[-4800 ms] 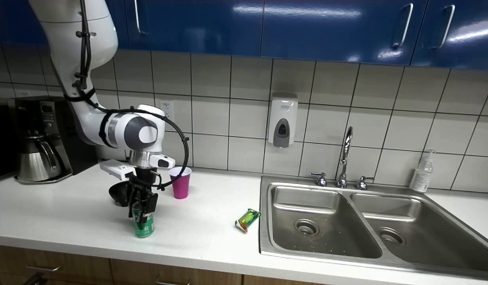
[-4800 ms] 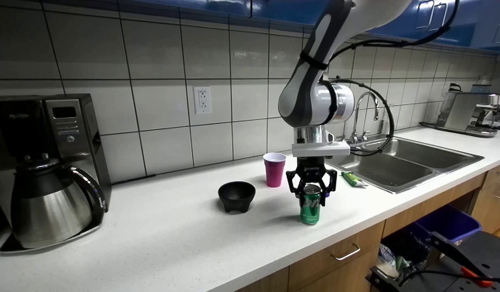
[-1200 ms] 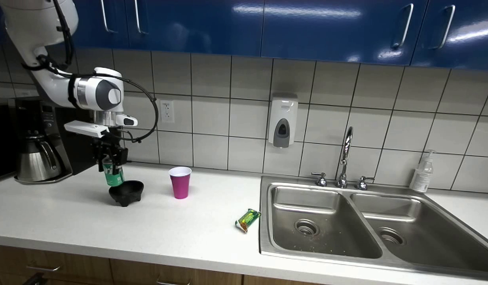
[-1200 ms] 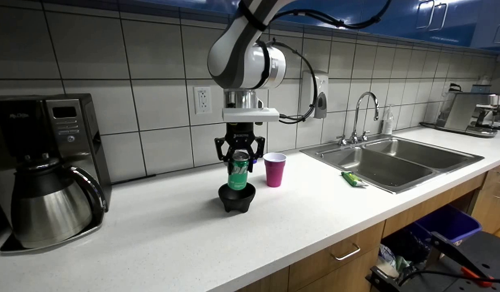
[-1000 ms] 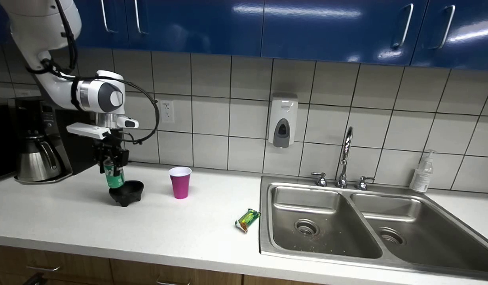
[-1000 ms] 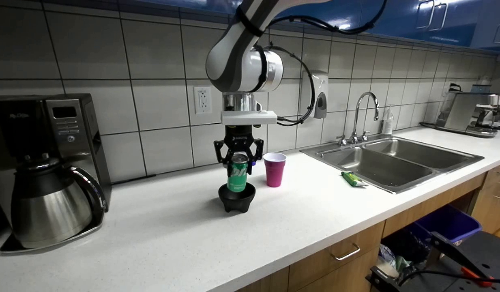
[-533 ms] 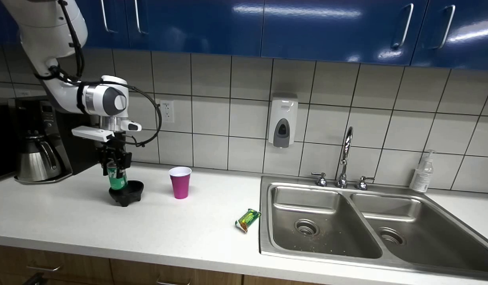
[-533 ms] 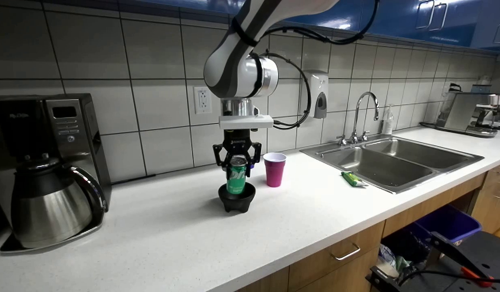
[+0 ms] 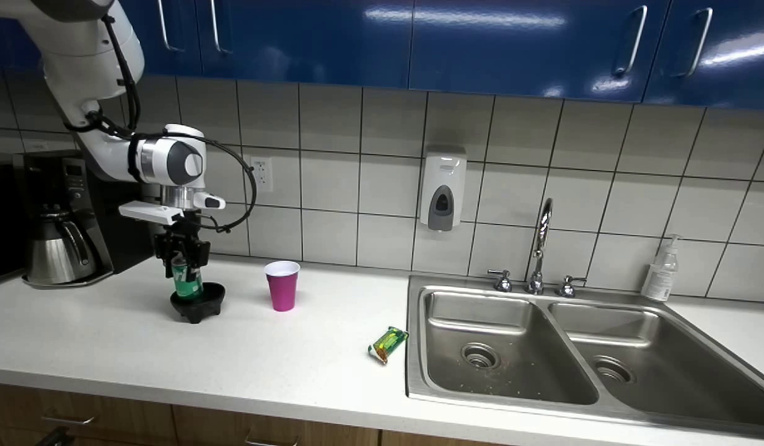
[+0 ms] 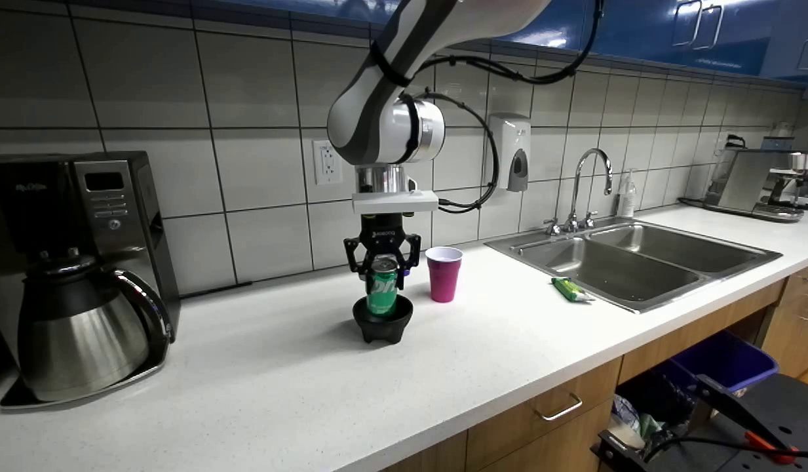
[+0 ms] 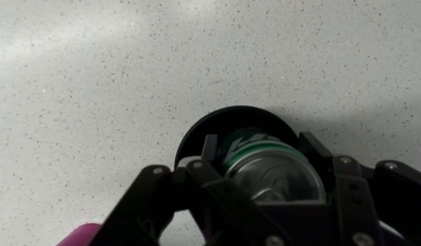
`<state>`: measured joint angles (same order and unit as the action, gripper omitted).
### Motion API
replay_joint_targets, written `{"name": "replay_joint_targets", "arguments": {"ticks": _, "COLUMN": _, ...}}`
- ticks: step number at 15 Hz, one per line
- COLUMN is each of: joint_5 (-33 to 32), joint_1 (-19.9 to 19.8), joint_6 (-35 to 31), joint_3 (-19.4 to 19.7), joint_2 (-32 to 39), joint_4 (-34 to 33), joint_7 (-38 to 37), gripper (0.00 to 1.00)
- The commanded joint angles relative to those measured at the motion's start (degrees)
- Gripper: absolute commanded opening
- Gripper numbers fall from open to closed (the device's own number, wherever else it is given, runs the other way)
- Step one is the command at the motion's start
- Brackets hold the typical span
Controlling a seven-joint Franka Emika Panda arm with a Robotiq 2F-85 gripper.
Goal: Put the green can inside the black bowl
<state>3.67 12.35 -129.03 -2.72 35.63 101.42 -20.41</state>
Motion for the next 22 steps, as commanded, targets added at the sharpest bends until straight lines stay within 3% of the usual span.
{"name": "replay_joint_targets", "arguments": {"ticks": 1, "joint_5": -1.02, "joint_1": 0.94, "joint_6": 3.3, "joint_3": 0.85, "joint_2": 0.88, "joint_4": -3.07, "joint_7": -1.8, "gripper": 0.37}}
{"name": "replay_joint_targets", "arguments": {"ticks": 15, "joint_5": -0.76, "joint_1": 1.07, "joint_6": 6.72, "joint_3": 0.98, "joint_2": 1.69, "joint_4": -5.07, "joint_7": -2.48, "gripper": 0.37}}
{"name": "replay_joint_targets", "arguments": {"ticks": 16, "joint_5": -0.75, "joint_1": 1.09, "joint_6": 6.79, "joint_3": 1.0, "joint_2": 1.73, "joint_4": -5.15, "joint_7": -2.61, "gripper": 0.87}}
{"name": "replay_joint_targets", "arguments": {"ticks": 19, "joint_5": -0.75, "joint_1": 1.14, "joint_6": 6.72, "joint_3": 1.03, "joint_2": 1.78, "joint_4": -5.4, "joint_7": -2.94, "gripper": 0.99}}
{"name": "replay_joint_targets", "arguments": {"ticks": 22, "joint_5": -0.75, "joint_1": 1.17, "joint_6": 6.61, "joint_3": 1.04, "joint_2": 1.81, "joint_4": -5.73, "joint_7": -3.15, "gripper": 1.0}}
